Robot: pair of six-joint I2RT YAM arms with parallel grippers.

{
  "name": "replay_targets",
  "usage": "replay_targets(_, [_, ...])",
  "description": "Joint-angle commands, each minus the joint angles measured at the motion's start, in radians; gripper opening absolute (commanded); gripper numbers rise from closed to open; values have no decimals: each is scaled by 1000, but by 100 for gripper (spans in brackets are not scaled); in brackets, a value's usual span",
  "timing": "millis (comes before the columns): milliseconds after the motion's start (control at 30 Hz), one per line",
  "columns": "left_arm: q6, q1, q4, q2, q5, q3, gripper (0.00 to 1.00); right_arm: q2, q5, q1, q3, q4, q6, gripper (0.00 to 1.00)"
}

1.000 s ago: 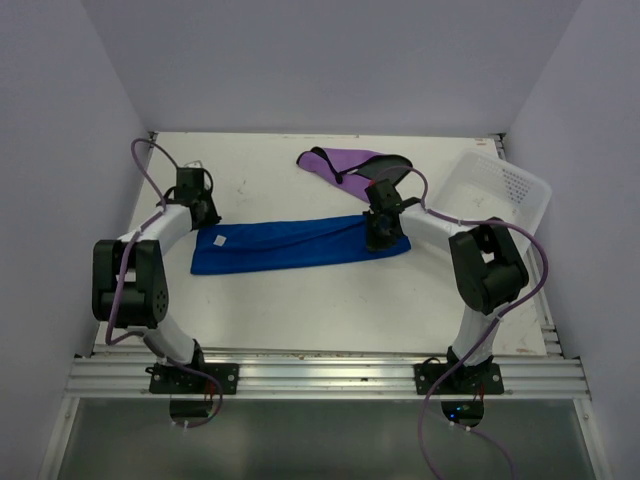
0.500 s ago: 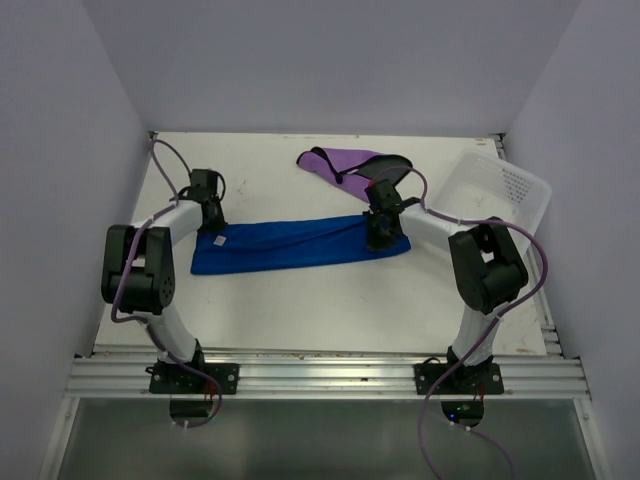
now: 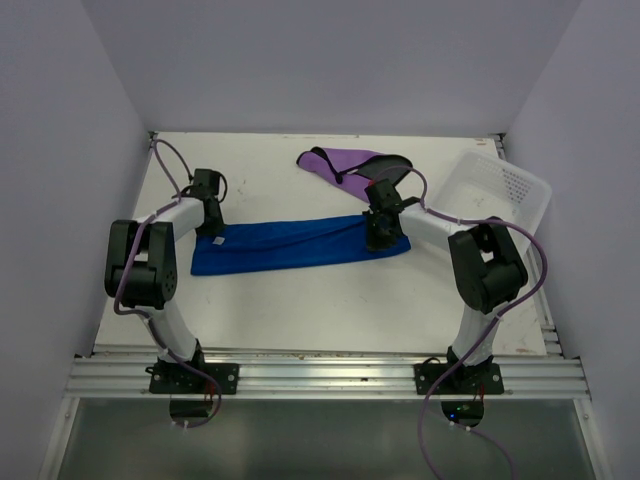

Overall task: Roll the towels
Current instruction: Fold the towel

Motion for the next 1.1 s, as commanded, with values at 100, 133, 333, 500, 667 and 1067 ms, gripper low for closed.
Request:
replay_targets(100, [-15,-6,-11,12,-35,36,23,51,7,0,-5,19,-19,0])
replay_targets(133, [-17,-6,-13,13,-35,35,20,51,9,1,-5,17,-19,0])
replay_targets(333, [-21,-6,-13,10,-52,26,0,54,10,0,-5,19,-19,0])
replay_targets(500, [-35,-6,-21,-1,-67,33,0,57,12,0,1,11,-21,0])
replay_targets(667, [-53,-6,-39,-28,-101,62,0,59,13,0,0,10,-21,0])
replay_targets(1067, [-113,-6,-39,-66,-179,84,0,63,12,0,1,7,-24,0])
